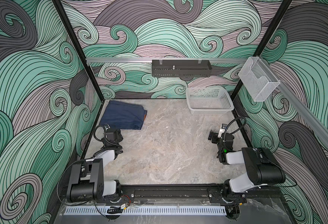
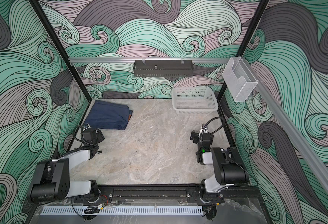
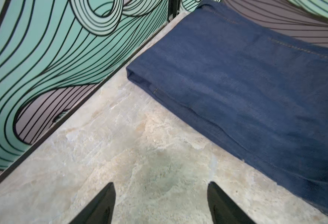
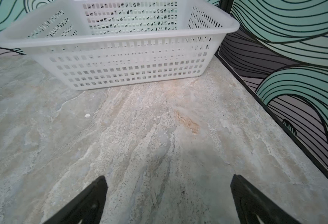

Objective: Fold and stack the trousers
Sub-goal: Reset both arms

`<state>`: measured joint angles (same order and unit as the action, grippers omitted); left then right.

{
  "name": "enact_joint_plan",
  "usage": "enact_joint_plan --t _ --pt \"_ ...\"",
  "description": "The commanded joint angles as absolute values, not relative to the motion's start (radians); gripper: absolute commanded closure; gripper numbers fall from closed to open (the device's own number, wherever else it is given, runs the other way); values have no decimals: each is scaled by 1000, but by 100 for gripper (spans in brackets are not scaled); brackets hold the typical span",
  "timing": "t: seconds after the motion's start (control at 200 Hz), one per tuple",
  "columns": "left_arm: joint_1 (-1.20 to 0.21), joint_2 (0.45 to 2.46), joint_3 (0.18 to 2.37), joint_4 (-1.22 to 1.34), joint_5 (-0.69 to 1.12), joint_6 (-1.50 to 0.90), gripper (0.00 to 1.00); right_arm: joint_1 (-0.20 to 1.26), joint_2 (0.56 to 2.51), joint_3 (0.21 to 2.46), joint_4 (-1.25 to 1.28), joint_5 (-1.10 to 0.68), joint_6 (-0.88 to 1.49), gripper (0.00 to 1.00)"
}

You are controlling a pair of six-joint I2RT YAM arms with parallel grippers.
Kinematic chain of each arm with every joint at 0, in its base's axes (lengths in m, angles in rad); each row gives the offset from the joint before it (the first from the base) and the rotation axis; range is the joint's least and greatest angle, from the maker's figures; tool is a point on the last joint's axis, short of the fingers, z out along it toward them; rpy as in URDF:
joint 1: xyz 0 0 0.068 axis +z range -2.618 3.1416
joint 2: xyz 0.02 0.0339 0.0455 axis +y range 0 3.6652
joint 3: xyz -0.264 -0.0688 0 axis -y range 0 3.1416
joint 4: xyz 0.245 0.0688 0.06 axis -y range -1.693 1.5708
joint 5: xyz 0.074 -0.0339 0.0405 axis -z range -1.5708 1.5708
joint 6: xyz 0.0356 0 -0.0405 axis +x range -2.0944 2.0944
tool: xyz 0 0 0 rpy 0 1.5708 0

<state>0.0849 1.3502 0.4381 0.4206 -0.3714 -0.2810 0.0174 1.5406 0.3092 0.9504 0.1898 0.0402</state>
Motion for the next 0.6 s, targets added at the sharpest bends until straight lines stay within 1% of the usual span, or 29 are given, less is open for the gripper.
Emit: enact_joint_plan --t 0.0,0.035,0.07,0.175,0.25,0.29,0.305,0.31,0.325,0.39,0.595 --pt "86 1415 398 716 -295 -168 22 13 1530 345 945 134 29 1" --pt "86 1449 402 721 -236 -142 23 12 1529 346 942 134 29 0" --pt "85 1455 421 672 -223 -151 25 12 1535 343 957 134 29 1" --pt "70 1534 400 814 -192 -86 24 12 1531 349 942 128 29 1" --pt "68 1505 434 695 -210 -121 22 12 1535 371 904 119 22 1" --pt "66 1517 428 730 -210 -108 19 15 1535 376 894 120 21 1" --pt "66 1522 425 747 -204 -100 6 15 1535 375 897 121 20 1" --pt "66 1522 424 750 -203 -98 4 15 1536 374 899 123 19 1" --pt "64 1526 424 751 -204 -97 2 18 1537 374 900 124 19 1" --pt "63 1510 438 695 -218 -114 1 22 1535 379 890 133 15 1" --pt "58 1510 436 707 -223 -110 1 25 1537 379 890 140 13 0"
